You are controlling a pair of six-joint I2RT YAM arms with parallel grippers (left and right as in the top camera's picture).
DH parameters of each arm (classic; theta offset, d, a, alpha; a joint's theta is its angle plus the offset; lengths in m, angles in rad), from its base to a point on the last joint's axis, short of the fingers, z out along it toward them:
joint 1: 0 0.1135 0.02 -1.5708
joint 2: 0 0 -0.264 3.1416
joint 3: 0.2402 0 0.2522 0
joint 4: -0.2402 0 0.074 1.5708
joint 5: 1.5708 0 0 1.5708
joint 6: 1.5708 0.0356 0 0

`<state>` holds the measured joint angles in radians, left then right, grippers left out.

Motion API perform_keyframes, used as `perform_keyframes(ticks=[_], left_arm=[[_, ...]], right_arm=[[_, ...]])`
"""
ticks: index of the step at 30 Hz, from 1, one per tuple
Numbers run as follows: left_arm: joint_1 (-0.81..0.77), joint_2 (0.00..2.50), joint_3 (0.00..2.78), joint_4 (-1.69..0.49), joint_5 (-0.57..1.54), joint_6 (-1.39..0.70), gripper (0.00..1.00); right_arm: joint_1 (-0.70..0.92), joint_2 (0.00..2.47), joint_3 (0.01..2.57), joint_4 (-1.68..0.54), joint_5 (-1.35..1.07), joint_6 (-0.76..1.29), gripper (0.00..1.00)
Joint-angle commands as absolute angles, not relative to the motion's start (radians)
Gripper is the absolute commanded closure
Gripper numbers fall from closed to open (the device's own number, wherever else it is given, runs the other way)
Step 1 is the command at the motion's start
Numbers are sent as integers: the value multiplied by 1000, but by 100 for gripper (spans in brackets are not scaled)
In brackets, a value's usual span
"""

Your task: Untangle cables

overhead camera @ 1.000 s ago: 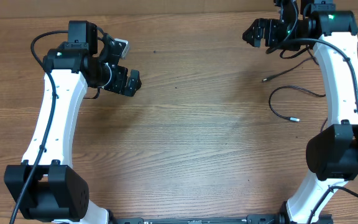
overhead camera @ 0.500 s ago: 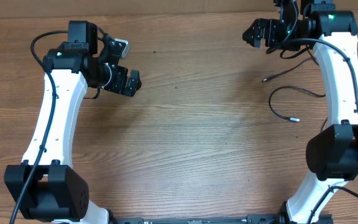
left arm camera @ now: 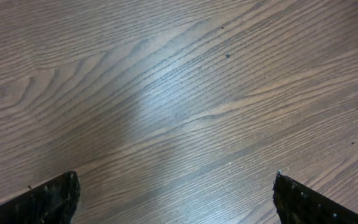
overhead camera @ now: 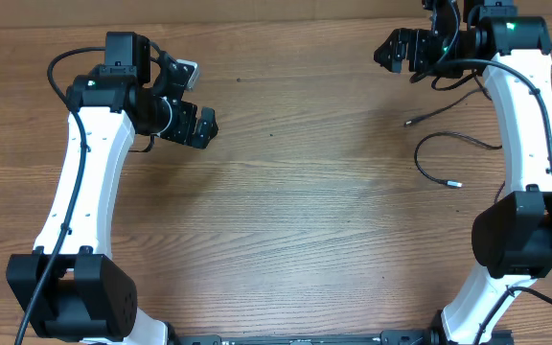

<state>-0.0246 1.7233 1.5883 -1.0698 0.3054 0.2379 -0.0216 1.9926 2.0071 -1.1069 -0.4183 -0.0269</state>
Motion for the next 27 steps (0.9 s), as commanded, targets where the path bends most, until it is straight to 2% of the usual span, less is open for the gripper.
perform_keyframes(ticks=[1, 20, 27], left_arm=[[-27, 1700, 1592, -1069, 304, 231, 0], [-27, 1697, 1592, -1069, 303, 231, 0], [-27, 1617, 1592, -1069, 303, 231, 0]], right_arm=[[-22, 1964, 2028, -1102, -416, -35, 0], [-22, 1964, 2028, -1102, -416, -35, 0], [-22, 1964, 2028, -1102, -416, -35, 0]])
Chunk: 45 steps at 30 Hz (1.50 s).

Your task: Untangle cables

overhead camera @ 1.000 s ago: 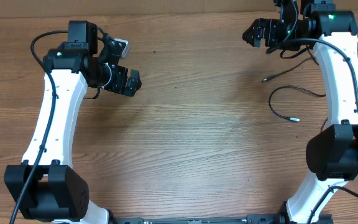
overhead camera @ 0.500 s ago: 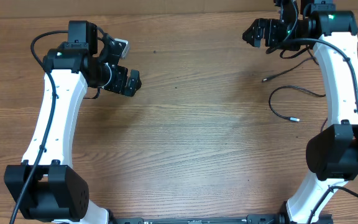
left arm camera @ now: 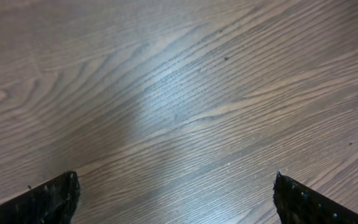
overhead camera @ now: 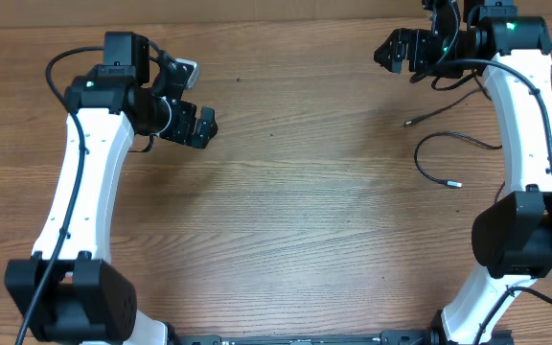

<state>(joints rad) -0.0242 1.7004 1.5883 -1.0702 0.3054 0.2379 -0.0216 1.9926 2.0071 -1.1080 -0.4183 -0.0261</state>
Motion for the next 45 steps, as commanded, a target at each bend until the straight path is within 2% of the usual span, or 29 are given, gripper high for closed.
perform_keyframes(ticks=[1, 25, 30, 34, 38, 45], left_arm=[[-27, 1600, 1592, -1069, 303, 231, 0], [-27, 1184, 1592, -1070, 303, 232, 0], [-27, 1122, 1590, -1106, 232, 239, 0], [-27, 1090, 1572, -1102, 275, 228, 0], [-27, 1029, 1483, -943, 297, 221, 0], [-27, 824, 1103, -440, 366, 221, 0]], right_arm=[[-22, 1964, 2028, -1102, -416, -35, 0], [-22, 1964, 2028, -1102, -416, -35, 0], [-22, 1964, 2028, -1102, -416, -35, 0], [-22, 1964, 2028, -1102, -416, -35, 0], [-22, 1964, 2028, -1102, -416, -35, 0], [-22, 1964, 2028, -1102, -416, -35, 0]])
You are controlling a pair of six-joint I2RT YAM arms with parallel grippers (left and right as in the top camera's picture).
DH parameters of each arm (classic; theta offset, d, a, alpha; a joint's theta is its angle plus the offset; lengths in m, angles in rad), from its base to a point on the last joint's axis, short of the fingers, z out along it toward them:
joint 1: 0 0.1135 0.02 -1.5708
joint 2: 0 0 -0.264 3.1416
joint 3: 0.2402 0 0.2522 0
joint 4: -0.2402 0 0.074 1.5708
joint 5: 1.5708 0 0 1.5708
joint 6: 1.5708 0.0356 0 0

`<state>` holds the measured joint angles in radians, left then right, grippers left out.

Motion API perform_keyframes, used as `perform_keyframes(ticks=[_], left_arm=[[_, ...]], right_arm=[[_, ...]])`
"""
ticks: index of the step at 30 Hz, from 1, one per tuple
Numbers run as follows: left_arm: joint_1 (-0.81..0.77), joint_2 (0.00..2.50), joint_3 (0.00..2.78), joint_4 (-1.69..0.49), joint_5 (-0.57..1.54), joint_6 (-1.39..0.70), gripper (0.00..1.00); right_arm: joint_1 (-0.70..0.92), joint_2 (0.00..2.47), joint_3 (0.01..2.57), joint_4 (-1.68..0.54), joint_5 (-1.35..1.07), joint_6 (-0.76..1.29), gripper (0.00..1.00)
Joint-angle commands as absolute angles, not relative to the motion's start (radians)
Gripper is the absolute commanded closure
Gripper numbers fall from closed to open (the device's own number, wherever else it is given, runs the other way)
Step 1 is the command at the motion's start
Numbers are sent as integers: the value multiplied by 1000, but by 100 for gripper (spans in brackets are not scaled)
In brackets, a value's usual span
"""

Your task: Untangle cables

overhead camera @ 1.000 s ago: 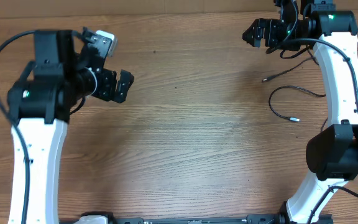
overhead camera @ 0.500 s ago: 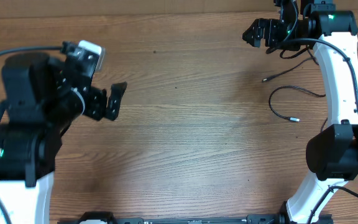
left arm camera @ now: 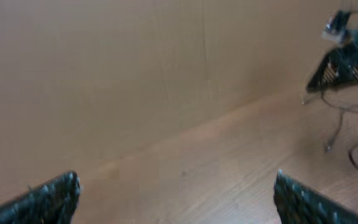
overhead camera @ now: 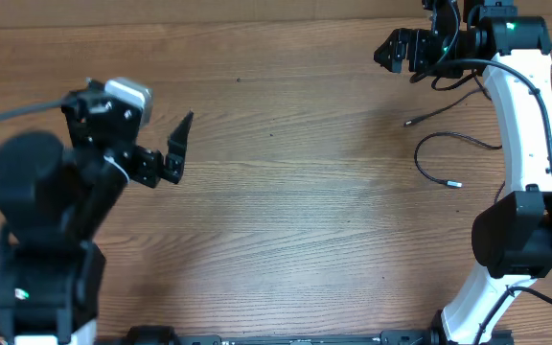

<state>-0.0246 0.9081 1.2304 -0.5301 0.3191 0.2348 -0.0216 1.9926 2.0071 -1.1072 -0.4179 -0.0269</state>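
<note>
Thin black cables [overhead camera: 446, 144] lie on the right side of the wooden table [overhead camera: 295, 220]: one ends in a plug [overhead camera: 409, 123], another in a tip [overhead camera: 455, 183]. My right gripper [overhead camera: 398, 50] hovers at the far right corner, just beyond them; its jaws are too dark to read. My left gripper [overhead camera: 174, 148] is lifted off the table on the left, open and empty, far from the cables. The blurred left wrist view looks level across the table, with the open left gripper [left arm camera: 176, 199] below, the right gripper [left arm camera: 347, 62] far off, and the cables [left arm camera: 335, 127] beneath it.
A plain tan wall [left arm camera: 135, 68] runs along the table's far edge. More dark cable trails off the right edge behind the right arm. The right arm's white link [overhead camera: 525, 125] reaches over the cables.
My left arm has swung up and drawn back toward the near left. Its wrist camera, which looked down at bare wood, now looks level at the far wall. The right arm and cables are unchanged.
At both earlier moments my left gripper hung open and low over bare wood at the far left, barely shifting between them. Now it is raised, tilted level and still open. My right gripper has stayed at the far right corner over the unmoved cables.
</note>
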Motion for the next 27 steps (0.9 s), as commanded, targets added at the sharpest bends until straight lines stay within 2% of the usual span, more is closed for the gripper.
perform_keyframes(ticks=[1, 7, 12, 16, 21, 27], left_arm=[[-27, 783, 1033, -361, 367, 221, 0], [-20, 546, 663, 31, 358, 224, 0], [21, 373, 406, 257, 359, 220, 0], [54, 252, 262, 324, 355, 197, 0], [100, 82, 106, 324, 331, 71, 0], [104, 4, 4, 343, 313, 22, 0]], right_arm=[[-22, 1964, 2028, -1102, -416, -35, 0], [-22, 1964, 2028, -1102, -416, -35, 0], [-22, 1964, 2028, -1102, -416, -35, 0], [-22, 1964, 2028, -1102, -416, -35, 0], [-22, 1964, 2028, -1102, -416, -35, 0], [-22, 1964, 2028, -1102, -416, -35, 0]])
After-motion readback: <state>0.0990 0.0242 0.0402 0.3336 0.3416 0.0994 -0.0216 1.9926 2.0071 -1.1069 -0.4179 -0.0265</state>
